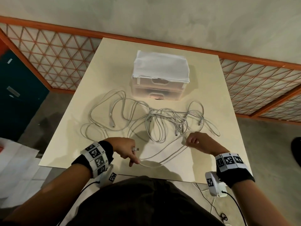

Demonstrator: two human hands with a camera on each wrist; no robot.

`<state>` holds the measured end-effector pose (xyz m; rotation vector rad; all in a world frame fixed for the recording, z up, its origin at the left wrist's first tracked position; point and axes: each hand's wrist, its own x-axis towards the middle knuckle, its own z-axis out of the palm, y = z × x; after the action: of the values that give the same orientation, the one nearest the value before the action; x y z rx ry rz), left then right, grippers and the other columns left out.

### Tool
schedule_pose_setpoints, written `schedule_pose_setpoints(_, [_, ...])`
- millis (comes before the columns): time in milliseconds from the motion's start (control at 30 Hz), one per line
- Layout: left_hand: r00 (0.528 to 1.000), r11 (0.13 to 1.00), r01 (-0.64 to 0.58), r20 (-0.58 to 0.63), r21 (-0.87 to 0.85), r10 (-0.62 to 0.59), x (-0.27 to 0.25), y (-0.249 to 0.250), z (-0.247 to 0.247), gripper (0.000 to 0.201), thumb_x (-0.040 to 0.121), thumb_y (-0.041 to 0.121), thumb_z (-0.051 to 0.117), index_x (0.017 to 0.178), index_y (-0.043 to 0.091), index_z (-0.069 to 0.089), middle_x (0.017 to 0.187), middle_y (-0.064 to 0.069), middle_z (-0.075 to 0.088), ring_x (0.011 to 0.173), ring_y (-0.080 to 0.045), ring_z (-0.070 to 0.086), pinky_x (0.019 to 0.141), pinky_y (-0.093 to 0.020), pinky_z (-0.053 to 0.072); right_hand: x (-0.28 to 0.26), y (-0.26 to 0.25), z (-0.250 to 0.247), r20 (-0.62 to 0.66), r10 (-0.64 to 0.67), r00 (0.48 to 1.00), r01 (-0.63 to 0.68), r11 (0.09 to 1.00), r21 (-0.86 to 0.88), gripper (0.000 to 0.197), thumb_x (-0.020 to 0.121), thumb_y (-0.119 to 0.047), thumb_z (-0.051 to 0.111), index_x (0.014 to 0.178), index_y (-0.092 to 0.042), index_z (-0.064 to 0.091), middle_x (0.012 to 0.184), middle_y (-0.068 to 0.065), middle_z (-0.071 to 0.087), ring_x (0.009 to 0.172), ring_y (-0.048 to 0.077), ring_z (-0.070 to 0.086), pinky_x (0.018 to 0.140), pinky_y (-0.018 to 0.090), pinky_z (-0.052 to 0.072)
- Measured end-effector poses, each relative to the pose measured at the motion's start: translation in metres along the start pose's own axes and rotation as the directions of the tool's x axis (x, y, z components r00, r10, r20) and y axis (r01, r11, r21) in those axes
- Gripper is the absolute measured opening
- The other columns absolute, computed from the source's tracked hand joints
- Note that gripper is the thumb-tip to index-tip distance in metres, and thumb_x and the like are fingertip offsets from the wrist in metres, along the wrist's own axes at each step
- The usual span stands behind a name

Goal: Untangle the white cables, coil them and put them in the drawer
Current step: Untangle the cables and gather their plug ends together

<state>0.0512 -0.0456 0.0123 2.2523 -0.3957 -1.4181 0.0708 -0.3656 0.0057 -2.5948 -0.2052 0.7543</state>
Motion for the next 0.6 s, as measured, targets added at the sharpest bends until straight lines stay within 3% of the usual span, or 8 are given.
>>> schedule_pose_setpoints(67, [1.0, 1.0, 0.004, -0.021, -0.006, -0.004, 0.004, -0.001, 0.002, 0.039, 0.083, 0.045, 0.068, 0.078, 0.008, 0.077, 0.036, 0.007, 0.037, 0.034, -0.008, 0.03, 0.04, -0.014, 0.026, 0.004, -0.003, 0.005, -0.133, -0.038, 0.99, 0.034, 0.999, -0.032, 0.016, 0.086, -0.018, 0.063, 0.086, -0.003, 0.067, 0.087, 0.016, 0.067, 0.077, 0.028, 0.063, 0.072, 0.036, 0.048])
schedule_pose_setpoints(133, [0.999, 1.0, 0.009, -0.053, -0.002, -0.009, 0.008, 0.0, 0.002, 0.037, 0.082, 0.044, 0.069, 0.082, 0.008, 0.077, 0.037, 0.008, 0.04, 0.033, -0.006, 0.033, 0.041, -0.013, 0.028, 0.009, -0.01, 0.01, -0.2, -0.079, 0.977, 0.075, 0.997, -0.024, 0.011, 0.086, -0.014, 0.062, 0.085, -0.005, 0.068, 0.088, 0.015, 0.067, 0.075, 0.025, 0.061, 0.07, 0.033, 0.047])
schedule_pose_setpoints(233, [0.996, 1.0, 0.0, -0.094, -0.02, -0.002, 0.009, 0.003, -0.001, 0.034, 0.08, 0.038, 0.073, 0.087, 0.005, 0.075, 0.045, 0.003, 0.044, 0.033, -0.004, 0.034, 0.04, -0.013, 0.029, 0.019, -0.022, 0.018, -0.219, -0.155, 0.963, 0.158, 0.987, -0.001, 0.01, 0.087, -0.011, 0.061, 0.088, -0.006, 0.07, 0.093, 0.014, 0.067, 0.078, 0.024, 0.061, 0.067, 0.025, 0.038])
schedule_pose_setpoints(333, [0.994, 0.996, -0.041, -0.106, -0.073, 0.033, 0.007, 0.002, -0.004, 0.032, 0.082, 0.036, 0.072, 0.09, 0.005, 0.074, 0.054, -0.005, 0.049, 0.039, -0.007, 0.037, 0.04, -0.014, 0.03, 0.032, -0.028, 0.031, -0.21, -0.188, 0.959, 0.188, 0.982, -0.022, 0.025, 0.085, 0.004, 0.052, 0.101, -0.006, 0.069, 0.107, 0.015, 0.062, 0.096, 0.027, 0.061, 0.078, 0.019, 0.036])
schedule_pose_setpoints(400, [0.992, 0.992, -0.064, -0.117, -0.112, 0.051, 0.005, 0.003, -0.005, 0.032, 0.083, 0.037, 0.071, 0.091, 0.006, 0.073, 0.061, -0.01, 0.051, 0.045, -0.012, 0.038, 0.044, -0.016, 0.03, 0.038, -0.027, 0.038, -0.191, -0.167, 0.967, 0.159, 0.986, -0.055, 0.035, 0.081, 0.011, 0.047, 0.106, -0.003, 0.067, 0.113, 0.018, 0.056, 0.103, 0.032, 0.058, 0.087, 0.023, 0.038])
schedule_pose_setpoints(467, [0.987, 0.986, -0.073, -0.15, -0.152, 0.05, 0.003, 0.004, -0.007, 0.03, 0.083, 0.035, 0.072, 0.092, 0.006, 0.07, 0.057, -0.002, 0.053, 0.044, -0.009, 0.04, 0.047, -0.017, 0.031, 0.042, -0.028, 0.043, -0.193, -0.136, 0.972, 0.124, 0.99, -0.071, 0.031, 0.079, 0.012, 0.05, 0.103, 0.001, 0.066, 0.111, 0.021, 0.051, 0.102, 0.036, 0.055, 0.091, 0.031, 0.043])
schedule_pose_setpoints(533, [0.978, 0.981, -0.092, -0.2, -0.169, 0.057, 0.001, 0.005, -0.01, 0.029, 0.084, 0.033, 0.071, 0.095, 0.006, 0.069, 0.044, 0.012, 0.05, 0.041, 0.0, 0.042, 0.05, -0.014, 0.035, 0.045, -0.029, 0.043, -0.228, -0.104, 0.968, 0.104, 0.994, -0.012, 0.02, 0.078, 0.011, 0.059, 0.096, 0.005, 0.064, 0.103, 0.017, 0.046, 0.09, 0.031, 0.054, 0.079, 0.02, 0.049])
schedule_pose_setpoints(600, [0.963, 0.982, -0.123, -0.257, -0.144, 0.083, -0.002, 0.005, -0.013, 0.029, 0.085, 0.032, 0.07, 0.097, 0.006, 0.069, 0.044, 0.014, 0.046, 0.04, 0.004, 0.043, 0.047, -0.007, 0.031, 0.046, -0.031, 0.041, -0.27, -0.06, 0.961, 0.078, 0.995, 0.059, 0.008, 0.081, 0.006, 0.062, 0.089, 0.006, 0.061, 0.097, 0.007, 0.039, 0.077, 0.02, 0.05, 0.065, 0.013, 0.046])
